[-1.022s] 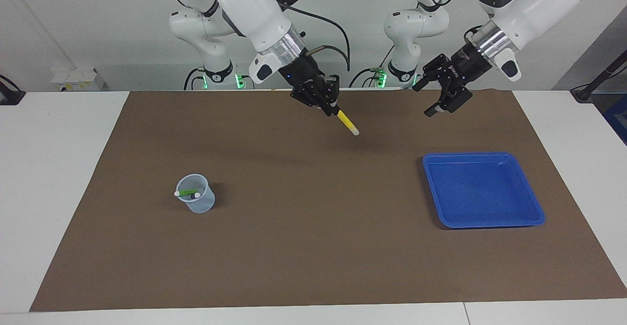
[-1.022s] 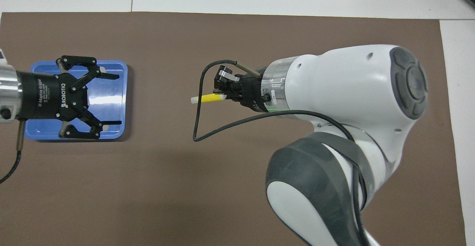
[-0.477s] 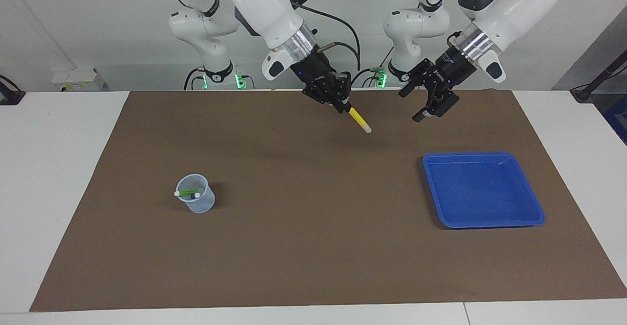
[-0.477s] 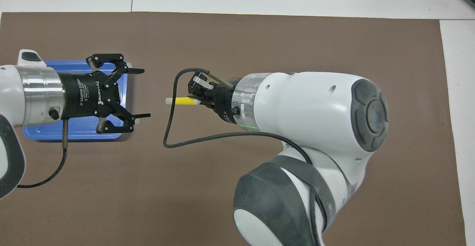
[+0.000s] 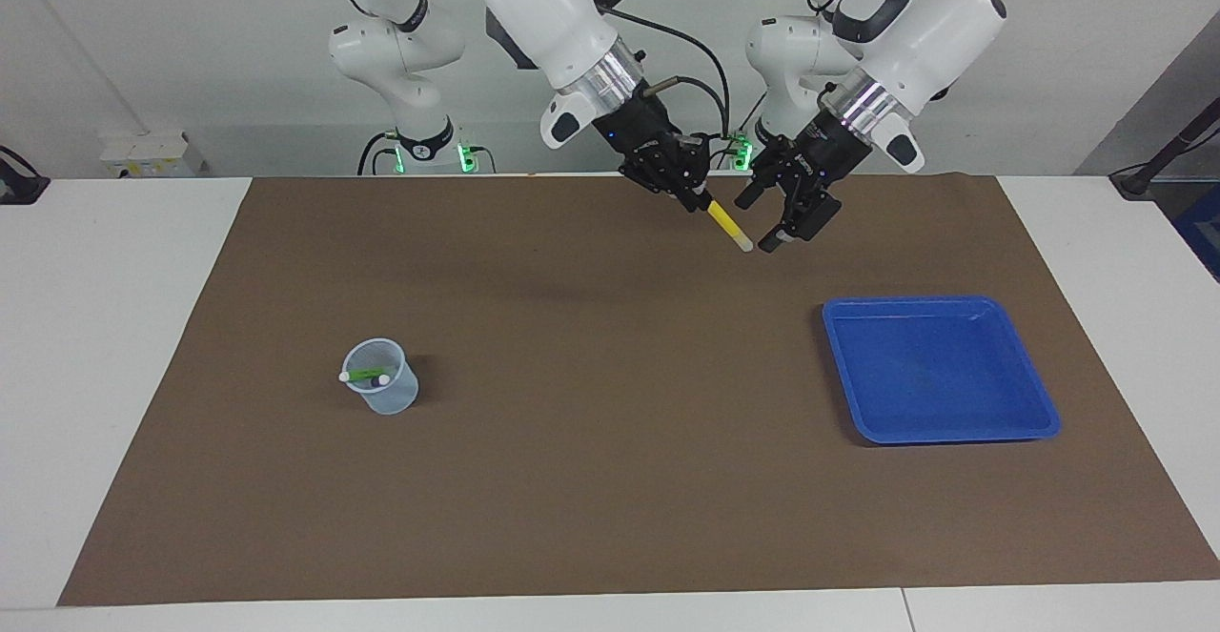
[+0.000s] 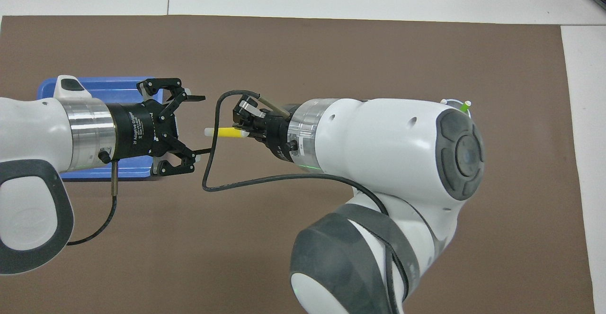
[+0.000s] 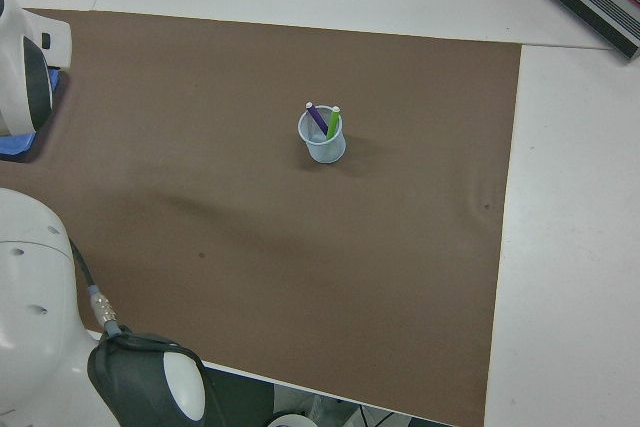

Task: Right arm passes pens to left for tray arrangement
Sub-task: 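Carry the pen toward the left gripper while the left gripper reaches out, then close the left gripper on the yellow pen and open the right gripper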

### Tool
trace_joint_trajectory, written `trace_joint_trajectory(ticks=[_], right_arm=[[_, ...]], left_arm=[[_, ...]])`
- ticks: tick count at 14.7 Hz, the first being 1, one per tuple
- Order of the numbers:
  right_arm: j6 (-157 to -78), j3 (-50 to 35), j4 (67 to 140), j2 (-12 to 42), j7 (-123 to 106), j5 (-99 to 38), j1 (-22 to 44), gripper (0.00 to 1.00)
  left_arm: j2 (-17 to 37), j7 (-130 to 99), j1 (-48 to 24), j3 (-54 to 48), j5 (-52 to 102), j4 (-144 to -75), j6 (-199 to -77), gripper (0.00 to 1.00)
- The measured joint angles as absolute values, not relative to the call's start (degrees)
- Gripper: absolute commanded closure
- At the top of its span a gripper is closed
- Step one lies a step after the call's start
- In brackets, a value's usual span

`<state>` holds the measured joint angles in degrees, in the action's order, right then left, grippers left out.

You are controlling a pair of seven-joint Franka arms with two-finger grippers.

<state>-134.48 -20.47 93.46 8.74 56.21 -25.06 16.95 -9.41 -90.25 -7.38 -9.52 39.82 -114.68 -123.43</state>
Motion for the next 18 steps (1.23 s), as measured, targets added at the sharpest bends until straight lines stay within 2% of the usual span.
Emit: trace_joint_trajectory(ticks=[4, 6, 10, 12, 14, 18], right_arm=[[-134.5, -20.5, 93.5, 8.7, 56.2, -25.1, 16.9, 1.0], [-134.5, -20.5, 93.5, 8.7, 56.2, -25.1, 16.9, 1.0], [-134.5, -20.5, 93.5, 8.7, 56.2, -25.1, 16.9, 1.0], [-134.5, -20.5, 93.5, 8.7, 56.2, -25.1, 16.9, 1.0], [-134.5, -20.5, 93.5, 8.7, 56.2, -25.1, 16.9, 1.0], [-134.9, -20.2, 93.5, 8.8, 56.2, -25.3, 16.8, 1.0]], left_arm=[[-9.6, -90.3, -9.7, -9.7, 39.8, -115.2, -125.2, 0.21], [-9.6, -90.7, -10.8, -9.7, 39.8, -115.3, -125.6, 0.37], [-9.6, -90.8, -10.9, -9.3, 39.9, -115.7, -125.5, 0.37], [-9.6, -90.8, -10.8, -8.9, 39.9, -115.9, -125.5, 0.55], [-9.7, -90.8, -10.8, -8.9, 39.9, -115.9, -125.5, 1.0], [-10.0, -90.4, -10.8, -9.1, 39.9, -115.9, -125.4, 1.0]])
